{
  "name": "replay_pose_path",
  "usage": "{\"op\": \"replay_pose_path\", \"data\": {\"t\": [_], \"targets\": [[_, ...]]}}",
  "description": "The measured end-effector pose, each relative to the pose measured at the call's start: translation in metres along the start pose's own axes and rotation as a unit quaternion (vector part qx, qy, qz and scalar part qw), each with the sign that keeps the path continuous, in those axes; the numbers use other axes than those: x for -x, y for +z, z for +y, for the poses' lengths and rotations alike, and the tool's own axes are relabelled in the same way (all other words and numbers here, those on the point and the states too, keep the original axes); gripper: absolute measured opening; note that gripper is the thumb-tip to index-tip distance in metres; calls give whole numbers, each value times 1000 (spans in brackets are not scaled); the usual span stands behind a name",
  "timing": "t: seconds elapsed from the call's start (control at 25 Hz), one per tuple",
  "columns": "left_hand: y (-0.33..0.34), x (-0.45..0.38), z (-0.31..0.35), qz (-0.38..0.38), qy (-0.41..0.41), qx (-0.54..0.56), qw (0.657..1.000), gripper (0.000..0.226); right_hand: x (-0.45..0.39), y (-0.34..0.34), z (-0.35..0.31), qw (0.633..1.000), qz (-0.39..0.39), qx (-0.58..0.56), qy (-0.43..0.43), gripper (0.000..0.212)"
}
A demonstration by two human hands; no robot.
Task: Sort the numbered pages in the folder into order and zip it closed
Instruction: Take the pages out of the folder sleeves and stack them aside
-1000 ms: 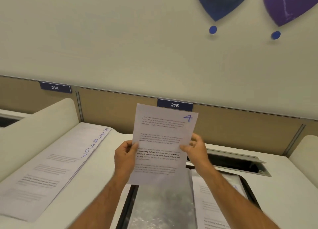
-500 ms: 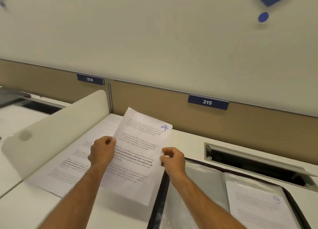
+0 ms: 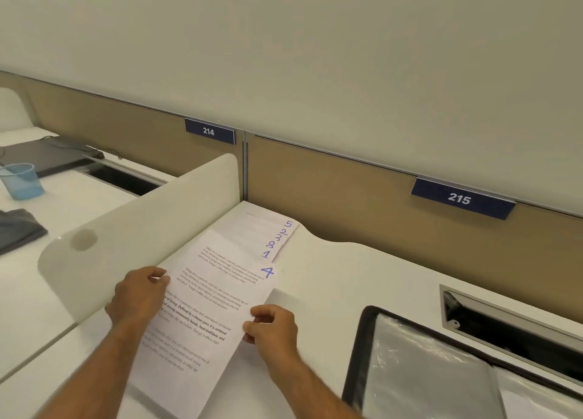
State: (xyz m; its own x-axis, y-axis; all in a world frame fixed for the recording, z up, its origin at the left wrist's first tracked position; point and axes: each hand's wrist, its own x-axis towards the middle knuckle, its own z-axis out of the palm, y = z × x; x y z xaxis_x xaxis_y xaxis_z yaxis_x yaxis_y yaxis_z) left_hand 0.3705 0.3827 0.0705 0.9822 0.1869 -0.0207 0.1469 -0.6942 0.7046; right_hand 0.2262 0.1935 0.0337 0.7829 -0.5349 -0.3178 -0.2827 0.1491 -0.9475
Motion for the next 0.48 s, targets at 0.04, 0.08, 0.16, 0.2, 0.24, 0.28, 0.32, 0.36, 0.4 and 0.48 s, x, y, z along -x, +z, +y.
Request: {"op": "replay_pose_path", "data": {"t": [0.04, 0.08, 0.16, 0.2, 0.24, 0.28, 0.32, 0.36, 0.4, 0.48], "targets": [[1, -8, -8, 3, -8, -14, 1000, 15, -4, 10, 5, 1000, -9, 5, 7, 25], [2, -14, -16, 4, -14, -26, 1000, 15, -6, 19, 9, 1000, -18, 6, 14, 26], [4, -24, -28, 4, -24, -44, 999, 16, -10, 34, 16, 999, -36, 4, 27, 28], [6, -28, -34, 4, -31, -51, 998, 17, -12, 40, 19, 999, -43, 3, 32, 28], [7, -33, -39, 3, -37, -57, 998, 18, -14, 45, 21, 998, -49, 2, 35, 28], [8, -37, -43, 3, -41, -64, 997, 18, -15, 49, 23, 998, -53, 2, 38, 28], [8, -39, -46, 2, -43, -71, 997, 19, -17, 52, 23, 998, -56, 2, 42, 28], [9, -42, -48, 2, -43, -80, 996, 19, -19, 55, 24, 997, -59, -1, 45, 29], [9, -44, -50, 2, -42, -88, 995, 20, -21, 57, 25, 997, -61, -4, 49, 29], [10, -49, -53, 3, -40, -100, 994, 20, -24, 60, 27, 997, -62, -9, 54, 30]]}}
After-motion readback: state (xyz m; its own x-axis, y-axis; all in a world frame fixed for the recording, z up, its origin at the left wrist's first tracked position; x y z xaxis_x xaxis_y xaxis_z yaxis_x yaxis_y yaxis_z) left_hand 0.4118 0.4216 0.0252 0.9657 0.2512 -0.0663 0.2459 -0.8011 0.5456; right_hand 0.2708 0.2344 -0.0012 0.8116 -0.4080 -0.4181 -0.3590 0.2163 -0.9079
